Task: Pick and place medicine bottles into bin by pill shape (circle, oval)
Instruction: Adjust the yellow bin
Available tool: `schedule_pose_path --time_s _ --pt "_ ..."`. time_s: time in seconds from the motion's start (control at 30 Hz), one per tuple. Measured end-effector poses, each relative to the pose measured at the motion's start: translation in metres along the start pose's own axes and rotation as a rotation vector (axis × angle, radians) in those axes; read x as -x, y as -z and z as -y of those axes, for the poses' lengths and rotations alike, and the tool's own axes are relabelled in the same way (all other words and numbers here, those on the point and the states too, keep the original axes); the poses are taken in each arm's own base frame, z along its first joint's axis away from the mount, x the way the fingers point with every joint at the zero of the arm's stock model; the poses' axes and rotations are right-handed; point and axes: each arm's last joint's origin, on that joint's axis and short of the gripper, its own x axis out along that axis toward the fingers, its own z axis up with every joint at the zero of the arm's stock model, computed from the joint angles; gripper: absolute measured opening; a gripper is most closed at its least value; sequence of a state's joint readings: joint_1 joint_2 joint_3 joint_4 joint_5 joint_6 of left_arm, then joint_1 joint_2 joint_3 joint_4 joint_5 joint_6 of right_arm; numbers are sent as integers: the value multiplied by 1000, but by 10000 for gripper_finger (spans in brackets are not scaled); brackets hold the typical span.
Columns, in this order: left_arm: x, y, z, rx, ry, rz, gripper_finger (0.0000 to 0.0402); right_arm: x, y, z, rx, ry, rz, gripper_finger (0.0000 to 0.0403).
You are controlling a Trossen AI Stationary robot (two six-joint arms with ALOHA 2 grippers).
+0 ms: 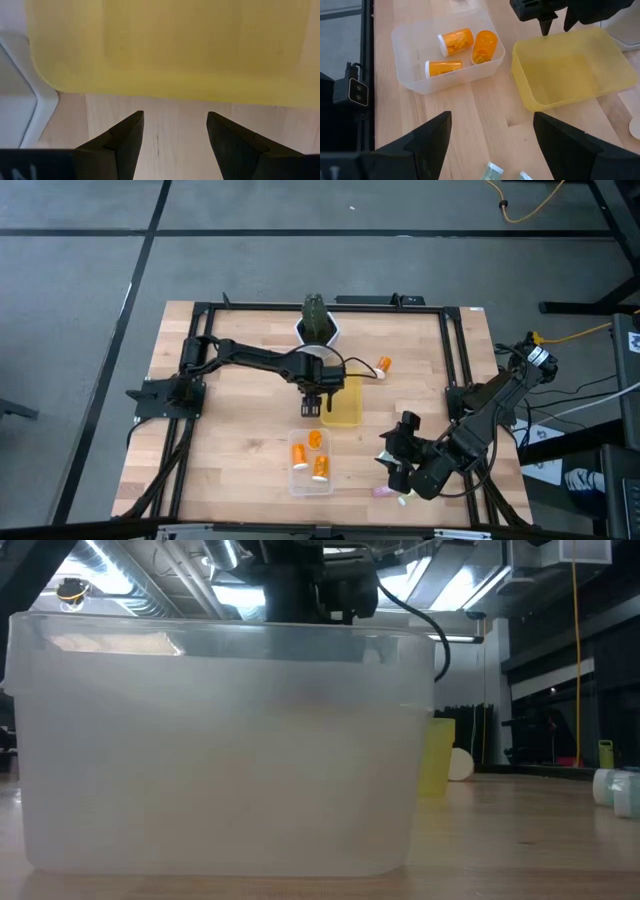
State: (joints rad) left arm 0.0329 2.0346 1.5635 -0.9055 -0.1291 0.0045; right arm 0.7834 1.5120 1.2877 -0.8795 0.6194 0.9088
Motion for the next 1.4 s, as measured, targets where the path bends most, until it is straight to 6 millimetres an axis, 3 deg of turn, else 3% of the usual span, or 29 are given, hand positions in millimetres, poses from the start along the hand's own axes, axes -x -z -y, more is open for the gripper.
schedule_pose_path --time_s 0.4,1.4 --pt "2 -9 9 -15 4 97 212 0 0 0 2 1 0 284" --pt "2 -9 12 33 9 102 212 0 0 0 4 2 0 284"
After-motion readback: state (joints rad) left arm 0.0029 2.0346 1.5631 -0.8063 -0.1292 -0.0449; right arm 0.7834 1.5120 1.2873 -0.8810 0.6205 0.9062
